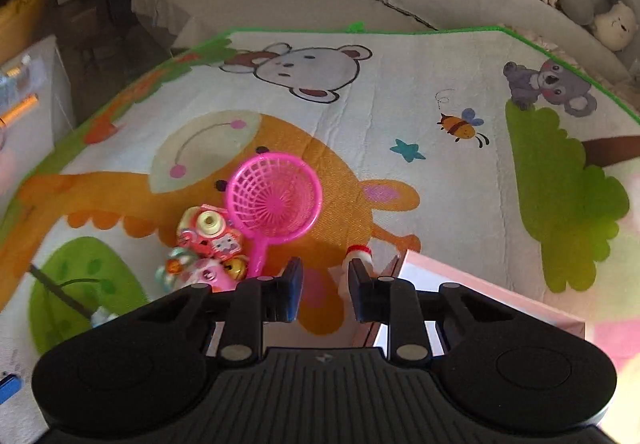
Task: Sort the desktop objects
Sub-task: 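Grasp the small white bottle with red cap with the right gripper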
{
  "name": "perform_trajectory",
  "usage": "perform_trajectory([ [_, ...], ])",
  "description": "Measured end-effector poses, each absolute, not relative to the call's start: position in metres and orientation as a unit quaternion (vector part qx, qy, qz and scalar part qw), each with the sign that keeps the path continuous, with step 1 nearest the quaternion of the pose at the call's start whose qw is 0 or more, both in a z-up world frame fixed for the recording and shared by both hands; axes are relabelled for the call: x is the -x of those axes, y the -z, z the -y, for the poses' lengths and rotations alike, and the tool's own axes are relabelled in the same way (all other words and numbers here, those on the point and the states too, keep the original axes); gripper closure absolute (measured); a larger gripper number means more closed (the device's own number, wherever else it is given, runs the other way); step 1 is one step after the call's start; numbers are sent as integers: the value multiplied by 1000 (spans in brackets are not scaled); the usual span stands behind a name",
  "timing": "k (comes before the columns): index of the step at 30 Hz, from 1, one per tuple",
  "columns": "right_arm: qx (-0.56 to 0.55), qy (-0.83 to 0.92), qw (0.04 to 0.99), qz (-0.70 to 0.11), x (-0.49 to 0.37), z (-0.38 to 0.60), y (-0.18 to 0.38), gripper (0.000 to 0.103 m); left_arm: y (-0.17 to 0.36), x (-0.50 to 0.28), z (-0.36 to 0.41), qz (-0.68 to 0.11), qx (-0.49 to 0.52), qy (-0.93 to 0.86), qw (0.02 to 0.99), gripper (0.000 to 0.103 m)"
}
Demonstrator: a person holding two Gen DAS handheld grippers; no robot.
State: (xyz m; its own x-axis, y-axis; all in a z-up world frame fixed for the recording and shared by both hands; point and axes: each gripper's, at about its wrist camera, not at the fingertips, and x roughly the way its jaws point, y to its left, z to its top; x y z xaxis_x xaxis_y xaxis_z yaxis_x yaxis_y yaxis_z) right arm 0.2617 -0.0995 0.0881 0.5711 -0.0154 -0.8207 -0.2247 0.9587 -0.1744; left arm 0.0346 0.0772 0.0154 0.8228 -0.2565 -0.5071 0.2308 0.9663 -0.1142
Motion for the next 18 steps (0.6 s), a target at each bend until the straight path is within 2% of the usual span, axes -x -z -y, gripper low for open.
perform_trajectory([
  [8,241,22,843,-480,-306,74,-24,79,-14,-31,-87,-260,67,164,949,3],
  [10,242,20,845,-477,-301,74,-25,85,-14,-29,-86,-258,63,167,949,3],
  [11,240,8,846,-477,-295,73,-28,92,-14,-29,-83,-257,58,169,950,3],
  [13,219,-28,846,-485,-278,74,-39,98,-14,-27,-79,-260,48,171,949,3],
  [18,139,-138,831,-520,-198,87,-61,98,-14,-20,-65,-273,31,182,944,3],
])
